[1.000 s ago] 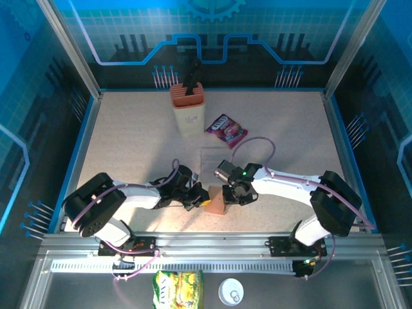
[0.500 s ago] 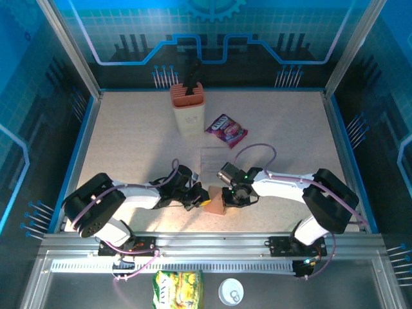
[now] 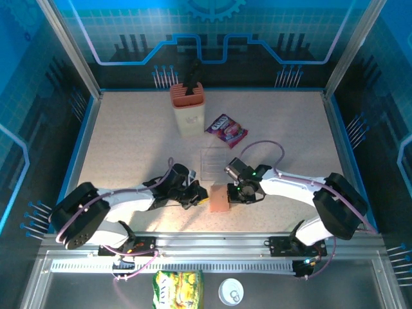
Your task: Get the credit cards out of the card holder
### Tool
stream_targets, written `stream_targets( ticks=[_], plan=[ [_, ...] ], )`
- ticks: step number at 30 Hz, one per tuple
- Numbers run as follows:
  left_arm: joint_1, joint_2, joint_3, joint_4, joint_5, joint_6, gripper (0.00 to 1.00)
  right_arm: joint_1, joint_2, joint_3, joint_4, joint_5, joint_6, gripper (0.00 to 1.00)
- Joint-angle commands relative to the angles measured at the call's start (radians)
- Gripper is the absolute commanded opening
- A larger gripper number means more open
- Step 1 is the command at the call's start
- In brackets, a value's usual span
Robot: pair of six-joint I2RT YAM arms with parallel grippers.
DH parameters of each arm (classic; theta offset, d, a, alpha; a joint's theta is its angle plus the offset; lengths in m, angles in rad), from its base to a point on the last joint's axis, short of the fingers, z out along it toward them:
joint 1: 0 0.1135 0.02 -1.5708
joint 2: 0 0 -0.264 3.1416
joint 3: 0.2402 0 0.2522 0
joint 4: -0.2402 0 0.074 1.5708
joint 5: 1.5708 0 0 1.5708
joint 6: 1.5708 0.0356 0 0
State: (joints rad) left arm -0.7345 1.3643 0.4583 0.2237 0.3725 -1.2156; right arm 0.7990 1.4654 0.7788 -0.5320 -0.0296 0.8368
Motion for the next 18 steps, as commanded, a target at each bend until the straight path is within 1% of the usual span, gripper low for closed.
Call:
stream_targets(
  ticks=[1,5,12,18],
  plan=[
    [0.014,-0.079,0.037,-0.149,-0.057,0.053,0.0,-0.015,-0.032,0.056,-0.104,0.009,-0.129,0.01],
    [0.051,-0.165,0.029,-0.211,-0.079,0.078,0.0,-0.018,-0.045,0.096,-0.179,-0.002,-0.194,0.0],
    [0.123,-0.303,-0.007,-0.287,-0.088,0.09,0.0,-0.003,-0.075,0.183,-0.205,-0.071,-0.229,0.0],
    [0.15,-0.333,0.0,-0.336,-0.073,0.121,0.0,0.046,-0.03,0.257,-0.198,-0.129,-0.245,0.0]
  ],
)
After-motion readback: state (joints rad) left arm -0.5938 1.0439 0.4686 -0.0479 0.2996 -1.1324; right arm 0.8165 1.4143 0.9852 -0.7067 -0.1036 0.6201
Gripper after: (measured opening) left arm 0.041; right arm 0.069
